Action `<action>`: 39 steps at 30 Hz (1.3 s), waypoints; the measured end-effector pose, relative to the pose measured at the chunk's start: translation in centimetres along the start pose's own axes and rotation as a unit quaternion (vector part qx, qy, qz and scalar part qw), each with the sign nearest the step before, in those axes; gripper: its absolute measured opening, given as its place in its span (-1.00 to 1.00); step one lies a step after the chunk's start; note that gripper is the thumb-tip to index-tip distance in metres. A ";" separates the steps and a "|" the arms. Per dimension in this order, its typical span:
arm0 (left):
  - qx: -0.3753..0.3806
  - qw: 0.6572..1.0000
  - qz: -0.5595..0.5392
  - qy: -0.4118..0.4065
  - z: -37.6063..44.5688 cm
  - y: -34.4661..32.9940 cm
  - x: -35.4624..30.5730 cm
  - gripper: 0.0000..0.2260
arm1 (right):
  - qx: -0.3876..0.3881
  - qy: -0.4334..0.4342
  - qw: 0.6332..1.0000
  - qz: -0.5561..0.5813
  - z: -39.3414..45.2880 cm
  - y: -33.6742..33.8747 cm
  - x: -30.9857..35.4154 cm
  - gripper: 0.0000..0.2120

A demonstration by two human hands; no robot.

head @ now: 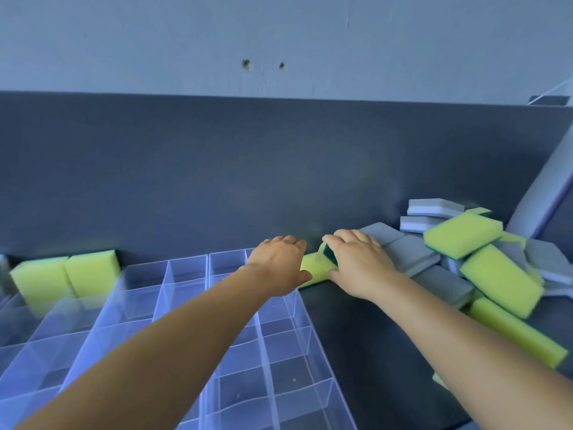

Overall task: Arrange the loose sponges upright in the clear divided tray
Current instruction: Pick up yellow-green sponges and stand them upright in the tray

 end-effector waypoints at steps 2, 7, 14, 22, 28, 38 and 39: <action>0.009 1.000 0.008 0.001 1.1 -0.6 -0.5 -0.50 | -0.007 0.014 1.000 -0.008 0.4 -0.5 -0.2 -0.44; 0.052 0.998 0.020 0.006 3.1 -1.9 -0.7 -0.50 | -0.026 0.036 0.999 -0.015 1.3 -1.4 -0.8 -0.51; 0.100 0.995 0.020 0.014 4.2 -3.2 -0.4 -0.54 | -0.018 0.034 0.999 0.002 1.9 -1.6 -1.7 -0.68; 0.050 0.997 0.058 0.031 4.0 -1.9 -0.1 -0.68 | -0.041 -0.003 0.997 0.060 1.6 0.0 -2.5 -0.67; -0.087 0.991 -0.078 0.068 1.6 1.5 0.8 -0.53 | -0.149 -0.045 0.962 0.222 0.4 3.7 -4.2 -0.62; -0.121 0.956 -0.252 0.083 -3.6 5.3 3.4 -0.30 | -0.190 -0.053 0.905 0.376 -1.1 7.5 -1.7 -0.65; -0.128 0.953 -0.262 0.079 -4.3 5.8 3.7 -0.42 | -0.193 -0.040 0.906 0.376 -1.1 8.0 -0.8 -0.65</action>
Point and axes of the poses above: each hand's wrist, its own z-axis towards the middle knuckle, its own y-axis out of the back of the hand, x = y × z, the point moved 9 cm from there along z, towards the middle knuckle, and after that the axes turned 2 degrees about -y, right-handed, at the moved point
